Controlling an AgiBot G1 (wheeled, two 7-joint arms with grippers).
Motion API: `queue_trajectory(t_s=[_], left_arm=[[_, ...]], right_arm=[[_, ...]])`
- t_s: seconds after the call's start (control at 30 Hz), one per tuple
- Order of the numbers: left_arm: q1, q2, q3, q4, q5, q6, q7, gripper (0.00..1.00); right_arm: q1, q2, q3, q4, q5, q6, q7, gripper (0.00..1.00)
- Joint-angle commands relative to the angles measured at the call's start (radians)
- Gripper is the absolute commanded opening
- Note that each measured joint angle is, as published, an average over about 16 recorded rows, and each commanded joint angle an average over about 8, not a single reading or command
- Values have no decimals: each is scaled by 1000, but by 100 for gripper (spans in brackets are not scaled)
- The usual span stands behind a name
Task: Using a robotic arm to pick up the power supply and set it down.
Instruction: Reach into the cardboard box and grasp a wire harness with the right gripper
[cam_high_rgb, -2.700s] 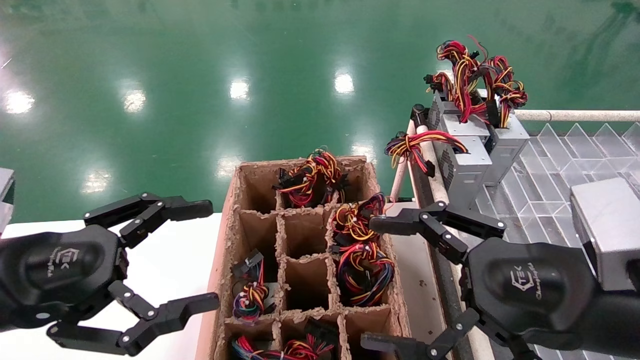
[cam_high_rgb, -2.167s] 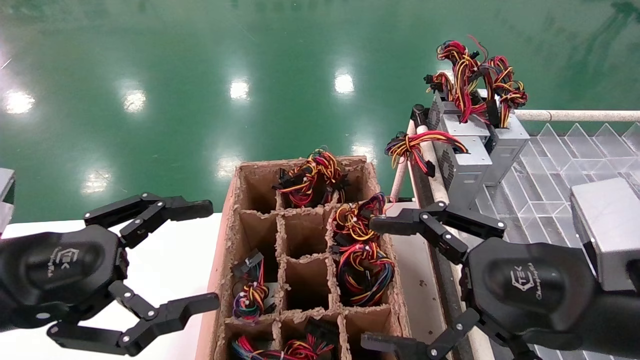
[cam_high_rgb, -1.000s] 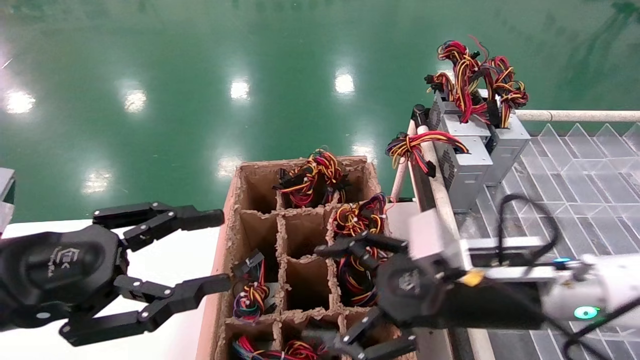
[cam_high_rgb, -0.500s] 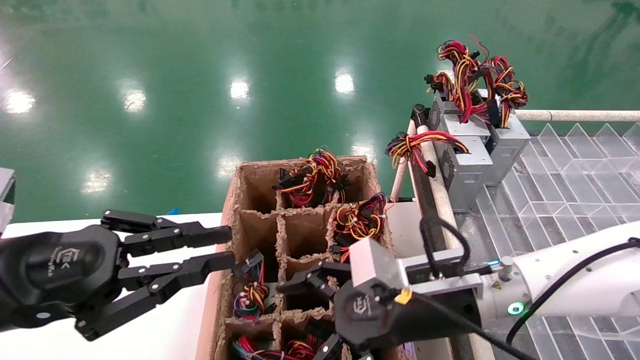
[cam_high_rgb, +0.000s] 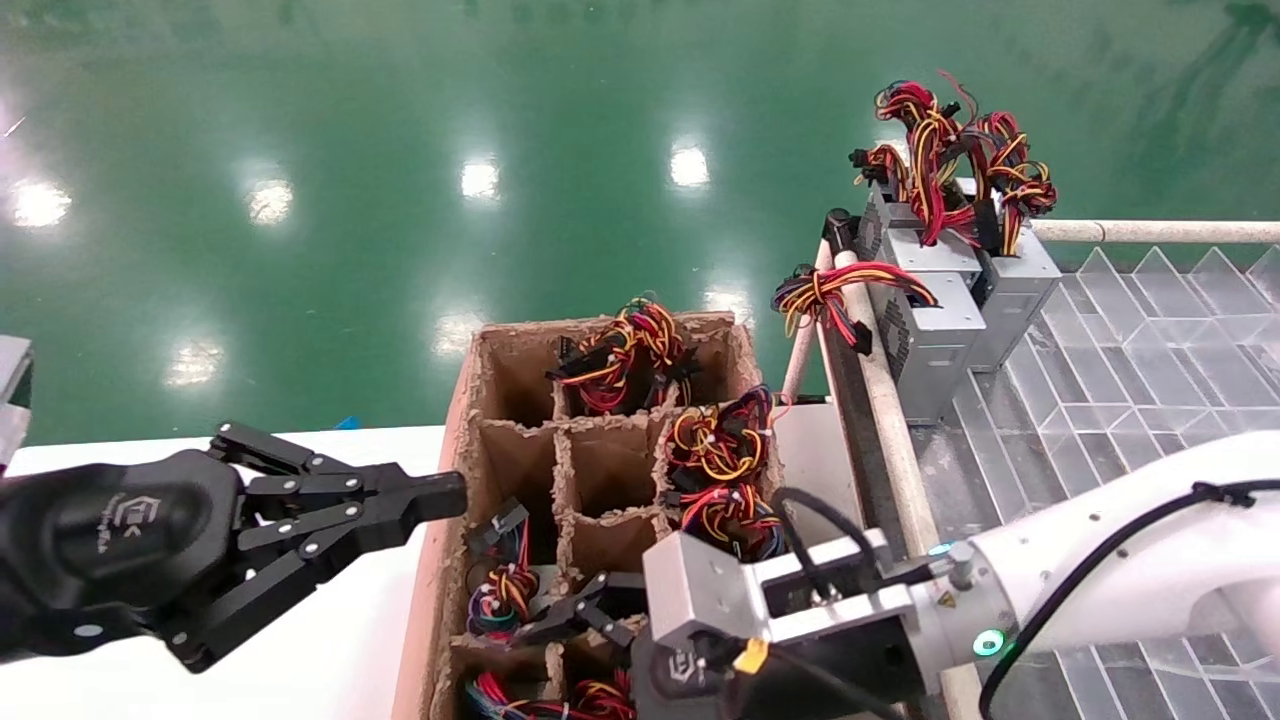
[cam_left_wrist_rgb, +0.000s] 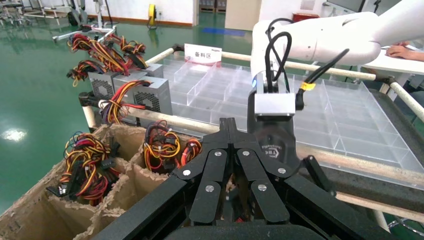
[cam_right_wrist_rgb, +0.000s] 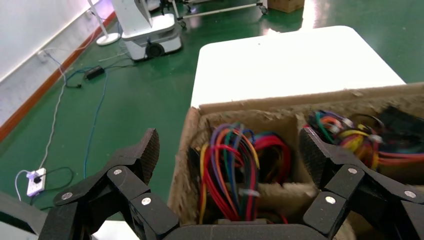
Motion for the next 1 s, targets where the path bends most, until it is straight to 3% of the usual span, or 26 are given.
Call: queue_trajectory(t_s=[0.03, 0.1, 0.17, 0.5, 1.0], left_arm=[[0, 0, 0, 0, 0, 0, 0, 0], [0, 0, 0, 0, 0, 0, 0, 0], [0, 0, 0, 0, 0, 0, 0, 0], [0, 0, 0, 0, 0, 0, 0, 0], [0, 0, 0, 0, 0, 0, 0, 0]], right_arm=[[-8, -3, -3, 13, 2, 13, 5, 32], [-15, -5, -5, 29, -1, 28, 15, 9], [-21, -6, -7, 43, -5, 41, 26, 0], [-27, 21, -7, 71, -20, 69, 58, 0], [-8, 27, -11, 70, -25, 48, 69, 0]])
